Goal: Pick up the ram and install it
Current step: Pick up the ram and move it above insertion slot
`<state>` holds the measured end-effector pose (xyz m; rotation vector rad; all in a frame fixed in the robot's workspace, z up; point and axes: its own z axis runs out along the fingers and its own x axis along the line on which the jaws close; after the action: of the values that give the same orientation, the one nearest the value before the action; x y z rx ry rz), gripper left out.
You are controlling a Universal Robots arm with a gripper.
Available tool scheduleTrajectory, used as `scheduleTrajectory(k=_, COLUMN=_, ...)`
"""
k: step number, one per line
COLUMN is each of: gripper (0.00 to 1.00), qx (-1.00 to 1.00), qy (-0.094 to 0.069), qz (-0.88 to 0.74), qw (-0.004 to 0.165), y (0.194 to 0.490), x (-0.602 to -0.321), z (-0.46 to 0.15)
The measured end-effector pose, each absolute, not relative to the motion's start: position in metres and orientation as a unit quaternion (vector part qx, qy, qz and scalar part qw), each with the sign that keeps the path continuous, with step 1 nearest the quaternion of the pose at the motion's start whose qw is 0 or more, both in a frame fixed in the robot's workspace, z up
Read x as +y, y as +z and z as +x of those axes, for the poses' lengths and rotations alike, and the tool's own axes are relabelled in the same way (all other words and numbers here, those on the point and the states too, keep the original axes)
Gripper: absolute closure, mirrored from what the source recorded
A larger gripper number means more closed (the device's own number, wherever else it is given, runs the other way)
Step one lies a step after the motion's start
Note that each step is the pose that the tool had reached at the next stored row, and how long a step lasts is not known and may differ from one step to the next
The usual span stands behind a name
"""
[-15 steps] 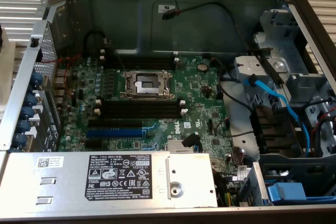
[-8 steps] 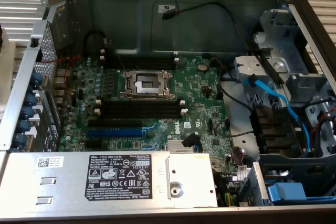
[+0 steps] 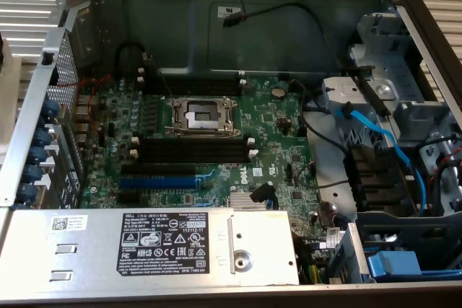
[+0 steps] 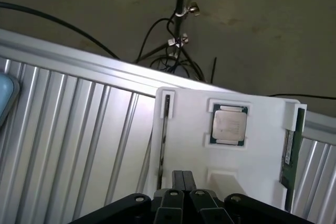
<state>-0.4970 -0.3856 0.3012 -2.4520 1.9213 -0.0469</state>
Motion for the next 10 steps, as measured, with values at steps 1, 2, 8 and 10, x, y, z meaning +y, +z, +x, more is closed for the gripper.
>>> scheduleTrajectory(k=1, gripper=0.9, qx=0.617, qy=-0.014, qz=-0.787, qw=0.013, y=0.3, x=-0.386, z=-0.497)
scheduleTrajectory(k=2, gripper=0.9, qx=0.617, qy=-0.014, qz=-0.787, qw=0.013, y=0.298, x=-0.386, z=-0.497)
scheduleTrajectory(k=8, gripper=0.9, qx=0.617, qy=-0.01, qz=-0.787, qw=0.012, y=0.289, x=-0.386, z=-0.497)
scheduleTrajectory(k=10, gripper=0.9, qx=0.617, qy=-0.009, qz=-0.787, qw=0.012, y=0.286, x=-0.386, z=-0.497)
